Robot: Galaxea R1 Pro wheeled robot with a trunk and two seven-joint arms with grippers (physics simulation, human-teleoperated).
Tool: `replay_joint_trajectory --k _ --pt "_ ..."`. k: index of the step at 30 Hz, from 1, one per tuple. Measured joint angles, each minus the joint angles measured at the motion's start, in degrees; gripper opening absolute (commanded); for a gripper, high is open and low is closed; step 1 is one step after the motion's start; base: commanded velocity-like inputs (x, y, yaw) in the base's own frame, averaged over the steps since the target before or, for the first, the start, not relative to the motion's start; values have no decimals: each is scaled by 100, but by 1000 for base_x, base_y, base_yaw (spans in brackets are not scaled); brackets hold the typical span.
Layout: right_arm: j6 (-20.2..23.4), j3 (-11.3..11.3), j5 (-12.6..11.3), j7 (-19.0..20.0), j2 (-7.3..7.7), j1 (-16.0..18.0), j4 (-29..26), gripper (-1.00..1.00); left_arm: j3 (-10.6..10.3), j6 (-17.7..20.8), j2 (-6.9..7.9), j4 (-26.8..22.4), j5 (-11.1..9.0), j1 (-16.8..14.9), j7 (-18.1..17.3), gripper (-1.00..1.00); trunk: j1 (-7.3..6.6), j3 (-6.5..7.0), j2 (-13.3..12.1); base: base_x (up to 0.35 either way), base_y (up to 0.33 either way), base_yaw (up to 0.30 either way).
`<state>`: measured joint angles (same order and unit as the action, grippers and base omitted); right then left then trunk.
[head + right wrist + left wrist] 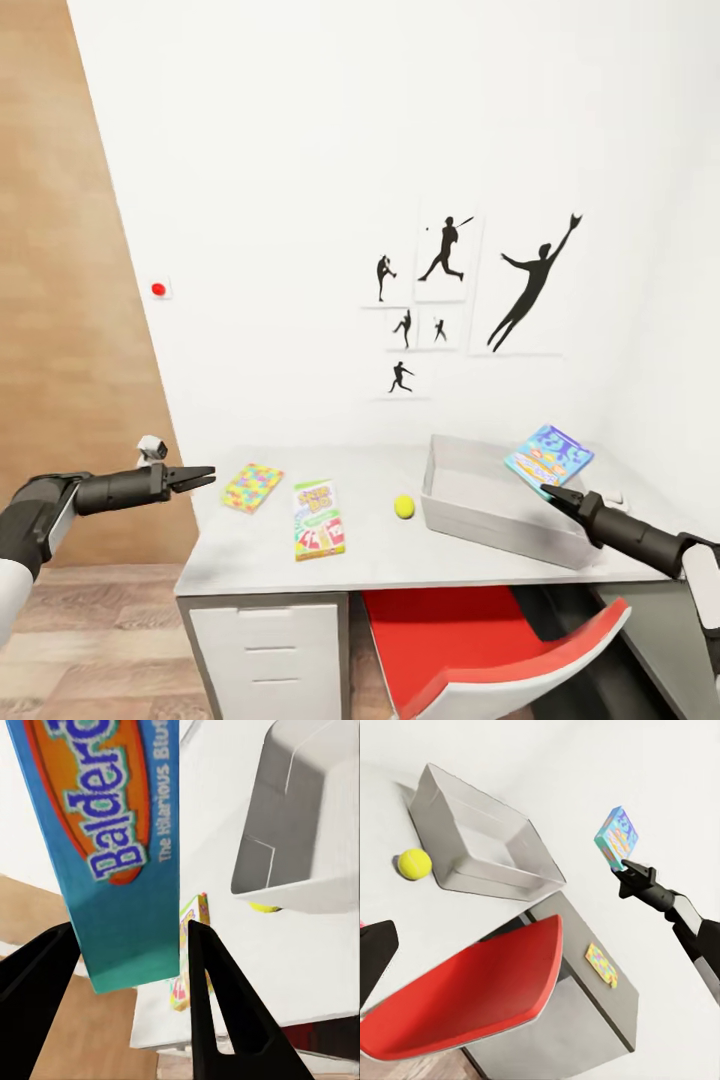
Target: Put all the toys in the child's room - the three board games (two on the bed and one on the table), the two jigsaw puzzles on the table, and the tennis ball on the table - inside the toy box on the table in the child's room.
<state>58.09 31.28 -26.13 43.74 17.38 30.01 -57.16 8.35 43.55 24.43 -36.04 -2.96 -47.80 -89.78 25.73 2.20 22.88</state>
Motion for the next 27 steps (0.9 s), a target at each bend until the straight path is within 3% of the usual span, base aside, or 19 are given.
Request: replay_joint_trajectory --k 6,17,27 --pt "31 -26 29 -247 -38 0 -19 -100 -9 -62 -40 0 26 0 0 100 3 2 -3 168 -143 -8" --pt "29 -29 -23 -308 -41 0 -30 -100 -2 -176 -10 27 14 8 -1 100 3 2 0 7 0 -7" --pt "3 -28 -12 -309 -42 -1 -2 -100 0 -187 -10 57 8 7 -1 100 0 16 0 206 65 -220"
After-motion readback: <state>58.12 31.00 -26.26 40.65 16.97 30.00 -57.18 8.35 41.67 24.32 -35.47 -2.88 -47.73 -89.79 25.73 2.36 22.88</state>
